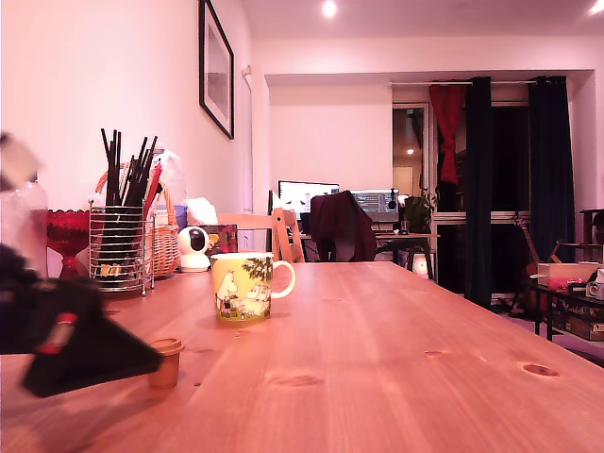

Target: Pick the coffee capsule and then drop it inside the coffee cup in front of you

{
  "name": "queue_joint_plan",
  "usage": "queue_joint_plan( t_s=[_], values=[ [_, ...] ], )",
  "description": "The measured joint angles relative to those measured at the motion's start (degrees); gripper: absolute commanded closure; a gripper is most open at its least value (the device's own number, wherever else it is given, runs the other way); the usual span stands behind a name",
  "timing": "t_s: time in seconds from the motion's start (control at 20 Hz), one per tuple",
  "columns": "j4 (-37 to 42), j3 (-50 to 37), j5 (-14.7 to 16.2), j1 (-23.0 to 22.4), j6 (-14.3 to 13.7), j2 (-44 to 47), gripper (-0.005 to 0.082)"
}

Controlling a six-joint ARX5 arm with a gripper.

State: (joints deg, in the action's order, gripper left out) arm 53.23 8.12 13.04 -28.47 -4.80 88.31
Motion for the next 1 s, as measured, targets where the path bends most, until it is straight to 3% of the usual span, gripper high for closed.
queue_joint_plan(
  t_s=[0.25,0.6,0.7,0.9,1.0],
  values=[
    [-0.09,4.15,0.28,0.00,0.00,7.80,0.0057],
    [-0.02,7.19,0.46,0.00,0.00,10.58,0.0070],
    [-0.02,7.19,0.55,0.00,0.00,10.58,0.0166],
    [-0.11,7.19,0.96,0.00,0.00,10.58,0.0520],
    [-0.15,7.19,1.27,0.00,0.00,10.58,0.0574]
  ],
)
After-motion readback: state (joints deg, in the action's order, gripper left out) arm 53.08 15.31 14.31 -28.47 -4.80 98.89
